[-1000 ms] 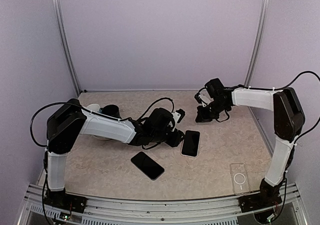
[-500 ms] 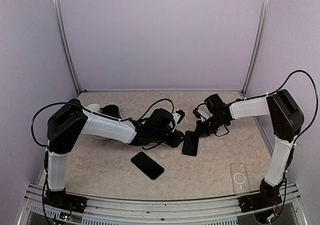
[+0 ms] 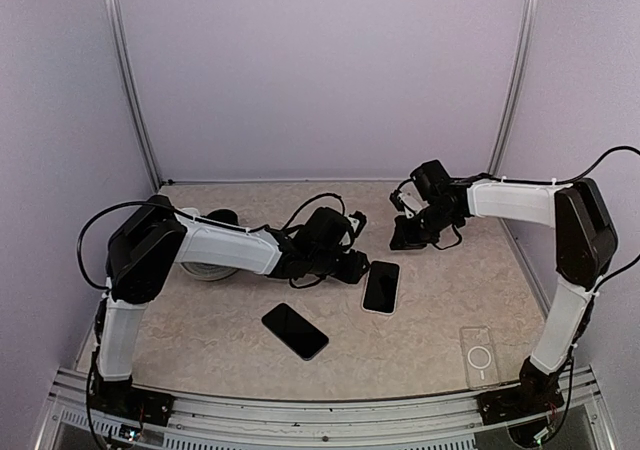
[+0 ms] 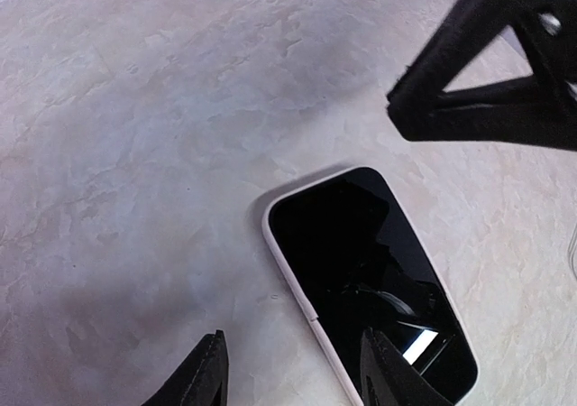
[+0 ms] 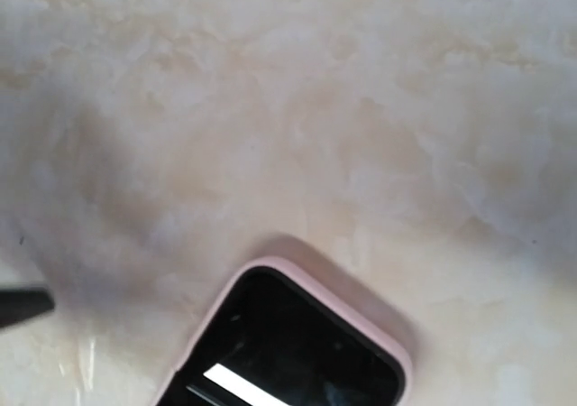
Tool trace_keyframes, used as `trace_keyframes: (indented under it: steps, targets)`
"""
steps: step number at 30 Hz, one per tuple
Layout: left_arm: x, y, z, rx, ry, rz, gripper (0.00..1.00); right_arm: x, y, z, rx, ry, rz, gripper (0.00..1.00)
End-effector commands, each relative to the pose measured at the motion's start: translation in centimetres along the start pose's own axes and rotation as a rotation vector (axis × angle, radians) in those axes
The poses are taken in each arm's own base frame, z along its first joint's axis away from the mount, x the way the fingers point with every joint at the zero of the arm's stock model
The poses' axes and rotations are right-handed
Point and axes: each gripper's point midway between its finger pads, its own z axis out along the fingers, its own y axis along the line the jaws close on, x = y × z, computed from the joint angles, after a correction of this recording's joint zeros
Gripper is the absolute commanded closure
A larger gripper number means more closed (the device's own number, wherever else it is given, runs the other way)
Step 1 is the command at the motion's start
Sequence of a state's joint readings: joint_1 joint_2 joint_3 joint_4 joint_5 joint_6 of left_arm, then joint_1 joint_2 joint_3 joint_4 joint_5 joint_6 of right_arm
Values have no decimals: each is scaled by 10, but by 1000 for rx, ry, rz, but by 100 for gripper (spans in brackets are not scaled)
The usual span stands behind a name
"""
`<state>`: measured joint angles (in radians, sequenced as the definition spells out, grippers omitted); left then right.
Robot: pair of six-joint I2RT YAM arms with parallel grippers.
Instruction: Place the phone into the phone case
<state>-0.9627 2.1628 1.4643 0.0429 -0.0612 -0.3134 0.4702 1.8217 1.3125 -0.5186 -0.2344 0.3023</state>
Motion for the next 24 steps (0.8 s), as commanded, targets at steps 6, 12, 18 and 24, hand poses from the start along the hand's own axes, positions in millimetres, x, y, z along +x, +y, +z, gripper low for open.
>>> trace_keyframes:
  steps: [6,12,18,24]
  targets:
    - [9,35,15,-16,35,-185,50,-25,26,4,-106,-38,-38,100]
    - [8,47,11,-38,23,-208,50,-21,31,28,-132,4,-38,100]
    - [13,47,17,-29,40,-229,50,33,25,74,-142,145,-3,100]
    - [21,40,20,0,67,-231,50,41,20,75,-115,163,-7,100]
